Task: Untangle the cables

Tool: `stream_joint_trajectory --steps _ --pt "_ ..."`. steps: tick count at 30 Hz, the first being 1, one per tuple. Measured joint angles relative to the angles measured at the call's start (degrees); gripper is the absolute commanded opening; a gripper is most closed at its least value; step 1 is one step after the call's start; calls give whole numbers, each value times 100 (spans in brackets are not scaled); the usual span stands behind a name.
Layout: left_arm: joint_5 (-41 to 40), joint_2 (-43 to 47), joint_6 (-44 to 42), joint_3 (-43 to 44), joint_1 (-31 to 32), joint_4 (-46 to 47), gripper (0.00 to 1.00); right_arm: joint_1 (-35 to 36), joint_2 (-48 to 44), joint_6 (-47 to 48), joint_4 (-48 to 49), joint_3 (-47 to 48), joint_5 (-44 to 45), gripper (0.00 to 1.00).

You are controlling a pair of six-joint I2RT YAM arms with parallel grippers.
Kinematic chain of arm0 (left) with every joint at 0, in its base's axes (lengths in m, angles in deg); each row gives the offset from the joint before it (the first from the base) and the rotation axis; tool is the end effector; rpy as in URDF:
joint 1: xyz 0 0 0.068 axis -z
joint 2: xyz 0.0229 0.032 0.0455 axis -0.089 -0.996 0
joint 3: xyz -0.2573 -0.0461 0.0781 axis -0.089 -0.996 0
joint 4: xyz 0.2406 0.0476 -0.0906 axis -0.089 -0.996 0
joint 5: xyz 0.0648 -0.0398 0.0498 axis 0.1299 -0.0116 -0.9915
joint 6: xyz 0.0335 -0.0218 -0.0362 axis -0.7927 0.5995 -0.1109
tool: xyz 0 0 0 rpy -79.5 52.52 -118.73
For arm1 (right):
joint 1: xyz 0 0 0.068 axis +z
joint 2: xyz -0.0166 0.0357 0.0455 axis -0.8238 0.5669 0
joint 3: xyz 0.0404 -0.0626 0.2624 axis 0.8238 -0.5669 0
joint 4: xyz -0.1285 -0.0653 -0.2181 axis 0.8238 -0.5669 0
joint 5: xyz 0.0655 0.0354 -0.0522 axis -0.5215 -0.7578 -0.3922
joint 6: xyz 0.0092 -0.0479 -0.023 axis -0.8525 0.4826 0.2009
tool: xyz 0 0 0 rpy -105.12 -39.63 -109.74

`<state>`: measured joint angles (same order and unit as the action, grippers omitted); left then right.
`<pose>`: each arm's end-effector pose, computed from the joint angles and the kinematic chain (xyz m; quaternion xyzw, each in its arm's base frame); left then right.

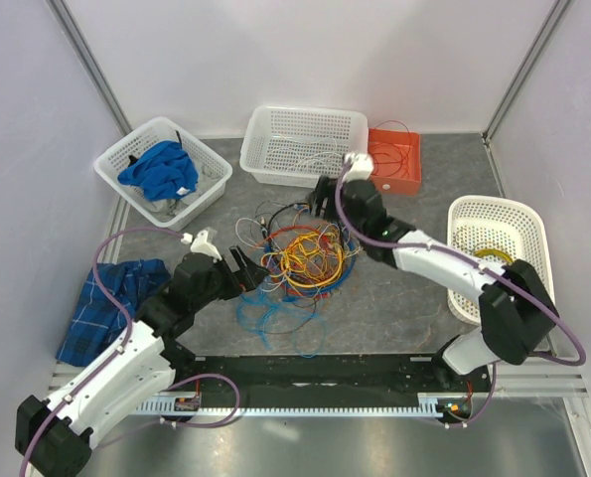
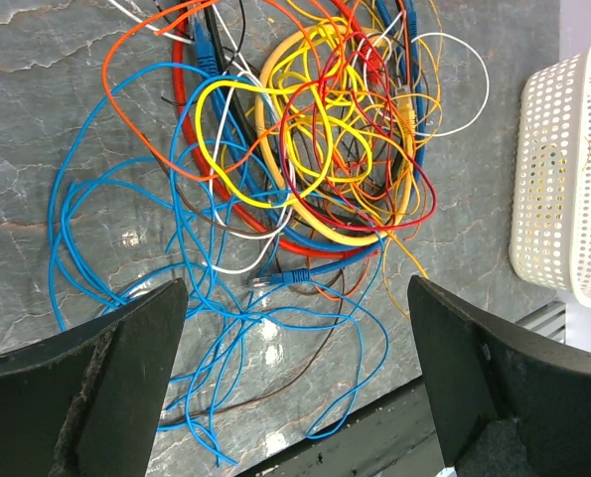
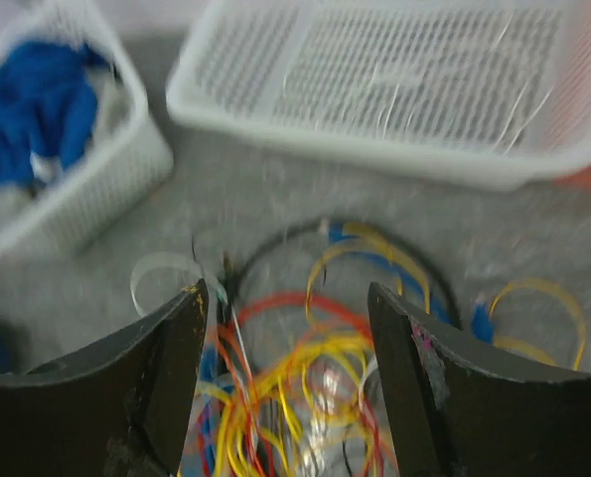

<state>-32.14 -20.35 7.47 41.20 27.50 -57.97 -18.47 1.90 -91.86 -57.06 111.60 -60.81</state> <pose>0.1334 -0.0850 0.2194 -0.1207 0.8559 -0.3246 0.3840 0.2879 0.2043 0.3043 0.0244 0.7858 0.2286 0.5742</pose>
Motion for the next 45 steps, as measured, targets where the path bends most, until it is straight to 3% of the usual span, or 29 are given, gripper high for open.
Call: stream_joint_trajectory --steps 7,14,15,19,21,22,27,37,45 --pt "-111 74 0 37 0 -7 100 1036 273 232 76 -1174 -297 74" --pt "-138 352 66 37 0 -83 100 1169 509 219 208 -1318 -424 71" --pt "-149 398 85 37 0 -96 100 1182 544 208 203 -1322 -426 66" --pt "-175 474 144 37 0 -109 100 1226 857 107 205 -1325 -551 24" --pt "-203 457 157 37 0 -122 100 1233 981 44 221 -1360 -675 12" --pt "-210 455 162 37 0 -138 100 1239 997 4 245 -1405 -745 0" --pt "-269 343 160 116 0 -210 99 1248 671 -46 131 -1482 -826 0" --pt "-505 -365 -254 1753 0 -214 100 1700 -2374 251 -649 -863 -164 0" --pt "-31 -874 -699 2212 0 632 100 1805 -3268 262 -1456 -841 166 0"
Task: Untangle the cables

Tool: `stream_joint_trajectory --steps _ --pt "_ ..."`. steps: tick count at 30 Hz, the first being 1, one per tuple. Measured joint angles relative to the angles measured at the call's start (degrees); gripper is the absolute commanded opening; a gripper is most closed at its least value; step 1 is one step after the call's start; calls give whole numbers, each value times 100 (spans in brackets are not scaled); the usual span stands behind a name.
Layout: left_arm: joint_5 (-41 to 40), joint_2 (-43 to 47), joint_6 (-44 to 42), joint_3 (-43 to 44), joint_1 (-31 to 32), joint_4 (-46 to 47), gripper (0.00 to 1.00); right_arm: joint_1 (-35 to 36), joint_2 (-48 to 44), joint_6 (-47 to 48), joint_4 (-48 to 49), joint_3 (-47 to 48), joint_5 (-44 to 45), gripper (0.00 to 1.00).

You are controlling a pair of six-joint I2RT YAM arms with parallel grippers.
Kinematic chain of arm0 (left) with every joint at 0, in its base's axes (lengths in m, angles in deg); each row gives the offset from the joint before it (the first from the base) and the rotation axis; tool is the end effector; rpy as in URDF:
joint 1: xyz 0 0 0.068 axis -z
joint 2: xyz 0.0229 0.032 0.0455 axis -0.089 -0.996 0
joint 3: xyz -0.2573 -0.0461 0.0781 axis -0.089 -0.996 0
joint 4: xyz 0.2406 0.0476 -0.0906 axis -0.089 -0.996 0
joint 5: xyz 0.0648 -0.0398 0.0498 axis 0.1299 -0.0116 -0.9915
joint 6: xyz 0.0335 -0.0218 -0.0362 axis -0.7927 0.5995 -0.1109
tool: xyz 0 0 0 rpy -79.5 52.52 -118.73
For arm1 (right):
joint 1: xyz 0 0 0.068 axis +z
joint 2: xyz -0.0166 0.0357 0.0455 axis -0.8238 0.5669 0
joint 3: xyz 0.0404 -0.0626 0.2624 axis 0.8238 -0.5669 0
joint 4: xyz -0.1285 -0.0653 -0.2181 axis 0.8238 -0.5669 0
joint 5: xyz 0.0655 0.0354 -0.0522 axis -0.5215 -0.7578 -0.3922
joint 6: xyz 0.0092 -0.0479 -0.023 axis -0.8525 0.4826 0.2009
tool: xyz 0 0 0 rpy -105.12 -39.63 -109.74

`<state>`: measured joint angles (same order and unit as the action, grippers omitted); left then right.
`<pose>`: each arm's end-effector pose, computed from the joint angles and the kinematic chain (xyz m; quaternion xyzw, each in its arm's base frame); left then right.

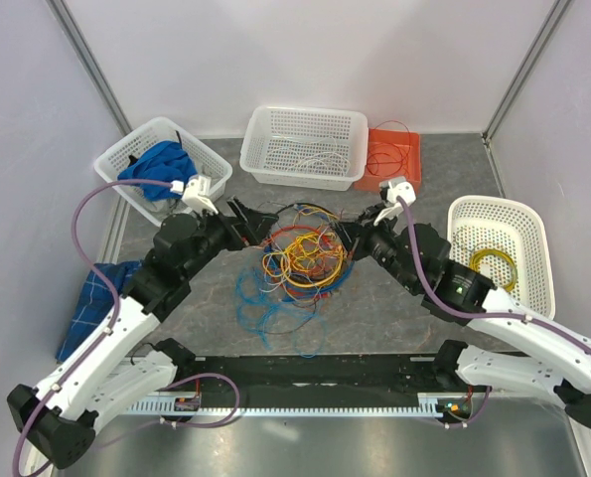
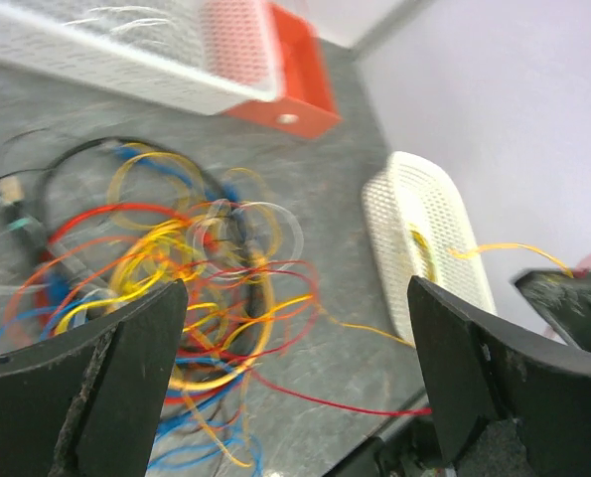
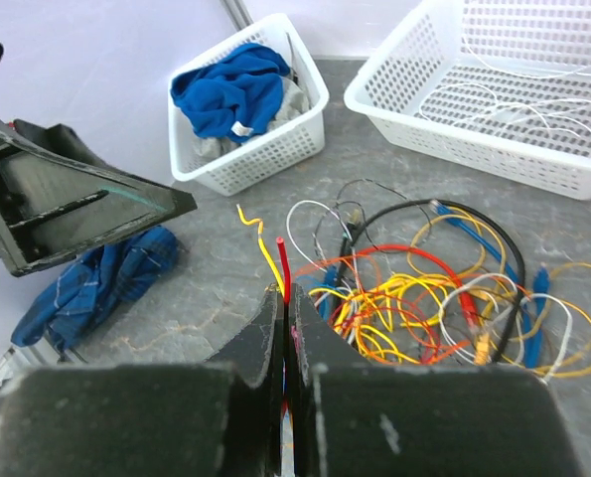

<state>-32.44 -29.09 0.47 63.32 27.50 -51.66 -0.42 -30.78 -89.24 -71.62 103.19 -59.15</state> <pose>0.1613 -0.1026 0.3430 -0.0628 0.7631 -0.3838 0.5162 0.1314 0.1686 0.3760 -0.0841 0.7285 0.3417 0.5878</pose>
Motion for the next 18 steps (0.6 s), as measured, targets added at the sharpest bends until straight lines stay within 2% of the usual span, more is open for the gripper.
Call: stream_joint_trajectory --steps 5,8,14,18 --pt "1032 -46 -55 -839 44 1834 99 9 -243 -9 -348 2 157 0" --pt "1499 -131 -166 -1314 317 2651 99 9 -236 -20 -457 42 227 0" --pt "1987 -243 -1078 -1349 1390 3200 99 9 -153 -24 -584 155 286 0" --pt "2076 -400 -1644 -1335 1744 3222 96 13 -83 -52 -579 221 278 0"
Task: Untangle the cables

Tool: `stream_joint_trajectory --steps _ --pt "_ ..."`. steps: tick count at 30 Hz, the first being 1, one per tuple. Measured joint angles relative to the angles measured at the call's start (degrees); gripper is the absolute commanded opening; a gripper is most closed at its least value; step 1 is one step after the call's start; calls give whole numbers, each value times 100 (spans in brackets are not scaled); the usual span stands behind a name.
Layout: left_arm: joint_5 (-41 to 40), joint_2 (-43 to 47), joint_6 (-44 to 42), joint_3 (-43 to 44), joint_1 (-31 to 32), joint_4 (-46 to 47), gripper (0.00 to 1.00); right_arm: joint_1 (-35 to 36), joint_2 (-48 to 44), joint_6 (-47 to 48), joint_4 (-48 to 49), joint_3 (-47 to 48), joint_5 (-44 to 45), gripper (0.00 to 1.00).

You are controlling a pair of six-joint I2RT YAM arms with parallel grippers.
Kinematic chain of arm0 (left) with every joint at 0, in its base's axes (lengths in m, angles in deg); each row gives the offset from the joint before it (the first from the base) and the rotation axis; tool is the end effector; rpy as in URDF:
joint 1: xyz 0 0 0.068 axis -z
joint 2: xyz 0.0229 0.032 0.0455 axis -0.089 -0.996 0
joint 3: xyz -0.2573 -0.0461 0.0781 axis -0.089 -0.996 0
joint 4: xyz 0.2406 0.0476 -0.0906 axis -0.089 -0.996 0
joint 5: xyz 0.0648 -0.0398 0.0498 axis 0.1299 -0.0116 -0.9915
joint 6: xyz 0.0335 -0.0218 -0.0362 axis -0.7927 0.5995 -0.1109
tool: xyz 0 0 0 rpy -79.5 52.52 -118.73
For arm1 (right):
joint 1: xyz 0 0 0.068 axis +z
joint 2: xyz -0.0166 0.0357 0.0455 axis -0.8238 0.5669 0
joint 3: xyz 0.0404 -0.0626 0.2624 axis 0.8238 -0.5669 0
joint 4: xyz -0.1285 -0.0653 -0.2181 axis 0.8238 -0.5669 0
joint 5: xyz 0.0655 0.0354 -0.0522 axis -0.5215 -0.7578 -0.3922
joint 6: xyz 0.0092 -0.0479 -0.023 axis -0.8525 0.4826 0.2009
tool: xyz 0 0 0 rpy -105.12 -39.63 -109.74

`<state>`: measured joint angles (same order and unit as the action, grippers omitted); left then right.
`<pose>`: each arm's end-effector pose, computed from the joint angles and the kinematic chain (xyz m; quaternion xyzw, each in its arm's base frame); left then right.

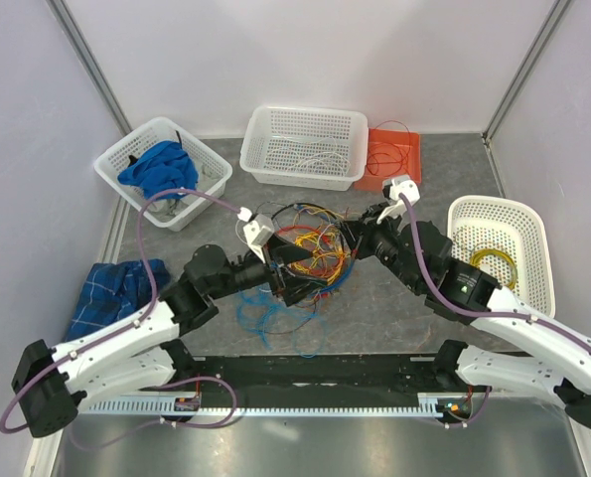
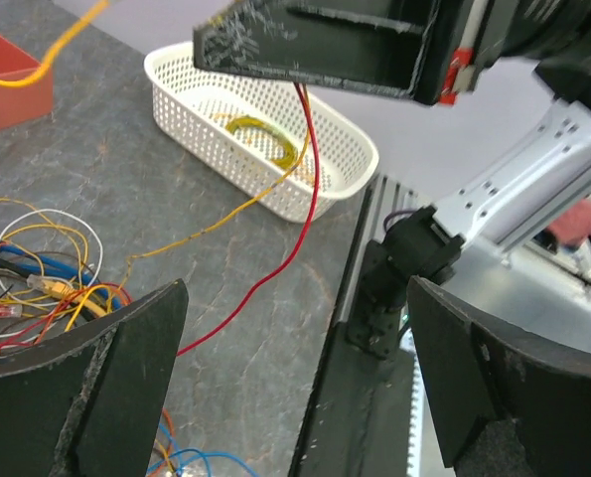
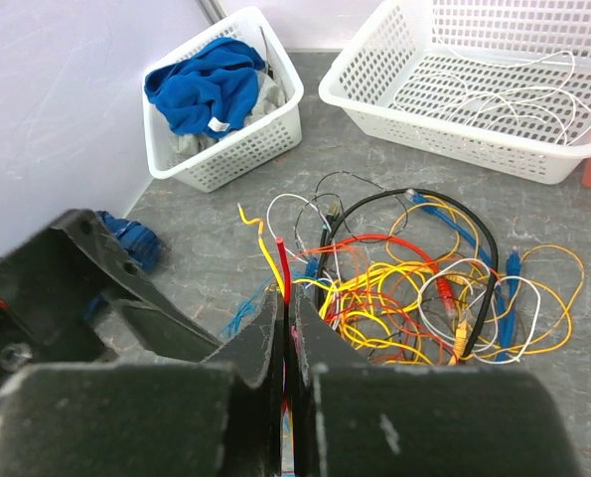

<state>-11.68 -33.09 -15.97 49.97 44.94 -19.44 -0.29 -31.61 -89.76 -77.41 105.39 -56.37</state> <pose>0.1255 -0.1688 0.3075 0.2698 0.6220 -0.5355 0.5036 0.1279 0.1617 0.3814 -0.0724 0.7444 0.3162 0.5836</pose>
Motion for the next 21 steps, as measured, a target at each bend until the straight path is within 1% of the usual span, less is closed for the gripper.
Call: stream_joint_trajectory --steps 1,4,5,7,8,10,11,12,13,14,15,16,17,18,20,21 --pt "-7 -111 -118 17 55 0 94 0 15 -13 2 7 -15 0" --pt "-63 -629 -415 201 164 -24 82 0 48 -57 2 13 -83 0" --pt "-87 -817 -505 280 179 -46 74 0 55 -70 2 17 -114 0" --pt "-188 -1211 -686 535 186 -107 64 0 57 -85 4 31 -179 0" --pt "-216 -1327 -719 623 184 -136 54 0 57 -103 2 39 -199 0" --pt "-308 -1585 -874 874 186 -267 47 0 57 -120 2 59 -219 0" --pt "-356 -1648 -922 949 184 -310 33 0 57 -122 2 66 -219 0" --pt "-387 -1681 -979 1003 184 -348 24 0 52 -122 0 79 -219 0" --pt "-433 -1683 -1016 1016 186 -367 12 0 48 -125 2 83 -219 0" --pt "-501 -1679 -1093 1019 186 -396 2 0 35 -122 -2 85 -216 0" --pt "-529 -1679 -1119 1019 186 -413 2 0 17 -120 -9 85 -214 0" --pt "-612 -1676 -1154 1023 186 -463 2 0 0 -120 -17 85 -210 4" --pt "-675 -1668 -1165 1025 186 -505 2 0 -24 -116 -46 85 -203 14" --pt "-761 -1639 -1167 1038 186 -584 2 0 -55 -111 -96 85 -195 38" --pt "-955 -1504 -1167 1082 190 -811 2 2 -107 -111 -129 85 -162 52" --pt "-1043 -1425 -1167 1130 190 -964 2 0 -149 -74 -129 85 -138 61"
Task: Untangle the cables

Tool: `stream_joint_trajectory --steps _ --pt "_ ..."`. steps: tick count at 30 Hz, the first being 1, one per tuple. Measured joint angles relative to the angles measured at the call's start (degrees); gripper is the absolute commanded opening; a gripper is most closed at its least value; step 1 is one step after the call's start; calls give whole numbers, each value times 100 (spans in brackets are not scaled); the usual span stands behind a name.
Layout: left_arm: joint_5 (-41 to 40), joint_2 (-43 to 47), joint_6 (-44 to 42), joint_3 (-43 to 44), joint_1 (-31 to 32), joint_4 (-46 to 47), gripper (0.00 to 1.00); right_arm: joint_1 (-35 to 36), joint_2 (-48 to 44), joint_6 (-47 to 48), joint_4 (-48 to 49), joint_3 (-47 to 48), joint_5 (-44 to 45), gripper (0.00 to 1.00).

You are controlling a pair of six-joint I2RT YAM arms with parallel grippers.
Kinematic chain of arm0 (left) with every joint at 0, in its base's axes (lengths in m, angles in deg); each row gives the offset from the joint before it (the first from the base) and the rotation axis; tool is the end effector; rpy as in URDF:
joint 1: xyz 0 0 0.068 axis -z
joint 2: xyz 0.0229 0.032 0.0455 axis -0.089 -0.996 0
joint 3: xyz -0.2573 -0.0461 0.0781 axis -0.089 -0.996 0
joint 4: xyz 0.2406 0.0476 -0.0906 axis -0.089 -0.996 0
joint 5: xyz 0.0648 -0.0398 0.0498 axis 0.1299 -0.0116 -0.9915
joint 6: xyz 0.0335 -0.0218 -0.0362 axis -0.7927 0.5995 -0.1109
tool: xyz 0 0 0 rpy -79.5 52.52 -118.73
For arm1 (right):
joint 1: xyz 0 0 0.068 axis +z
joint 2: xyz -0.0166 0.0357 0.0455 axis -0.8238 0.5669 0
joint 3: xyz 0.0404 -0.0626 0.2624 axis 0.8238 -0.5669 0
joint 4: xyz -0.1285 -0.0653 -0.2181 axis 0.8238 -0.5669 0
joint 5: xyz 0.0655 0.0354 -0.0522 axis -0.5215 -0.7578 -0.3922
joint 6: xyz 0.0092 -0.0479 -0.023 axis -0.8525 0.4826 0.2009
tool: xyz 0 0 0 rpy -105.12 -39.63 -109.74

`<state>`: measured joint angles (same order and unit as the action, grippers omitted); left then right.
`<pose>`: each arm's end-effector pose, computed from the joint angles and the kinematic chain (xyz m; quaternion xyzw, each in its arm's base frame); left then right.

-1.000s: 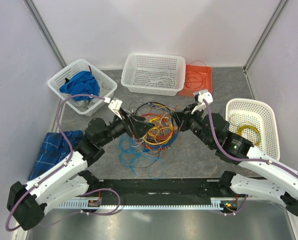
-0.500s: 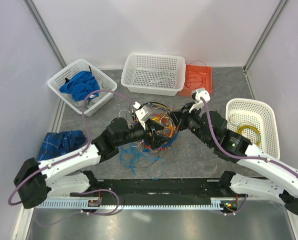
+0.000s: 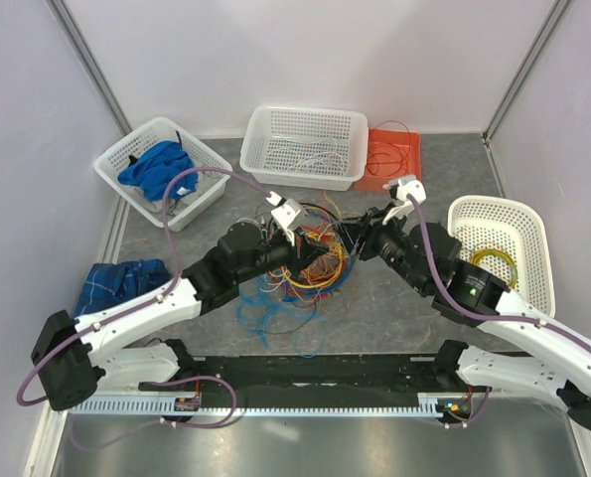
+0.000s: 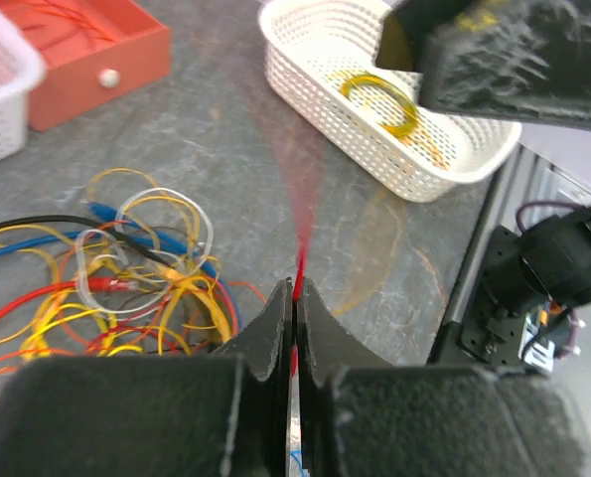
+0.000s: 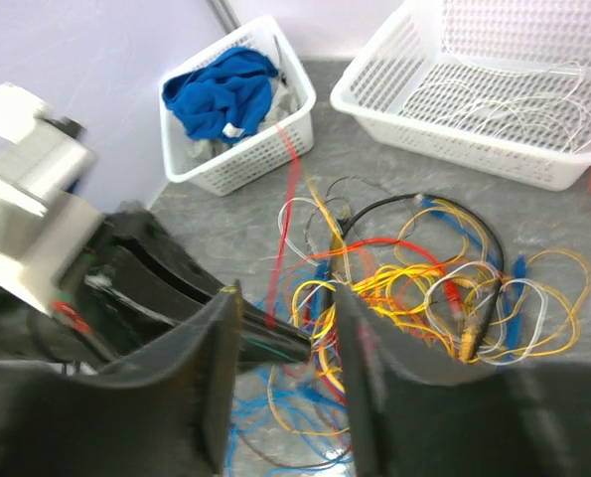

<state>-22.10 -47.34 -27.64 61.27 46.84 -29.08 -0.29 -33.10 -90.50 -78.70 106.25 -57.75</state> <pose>0.1586 -0.2123 0.3061 0.3003 0.6895 -0.4073 0.5182 0.1227 0.1555 0.3889 -0.0729 0.7389 0.3329 0.5812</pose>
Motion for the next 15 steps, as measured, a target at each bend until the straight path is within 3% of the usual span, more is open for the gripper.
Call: stream_joint_trajectory --steps 4,10,15 --pt "-411 356 0 415 0 -610 2 0 -214 68 -20 -11 219 67" --pt "-940 584 9 1593 0 -1366 2 0 -695 170 79 -437 529 59" --pt "-1091 396 52 2621 0 -1873 2 0 -699 205 612 -1200 46 59"
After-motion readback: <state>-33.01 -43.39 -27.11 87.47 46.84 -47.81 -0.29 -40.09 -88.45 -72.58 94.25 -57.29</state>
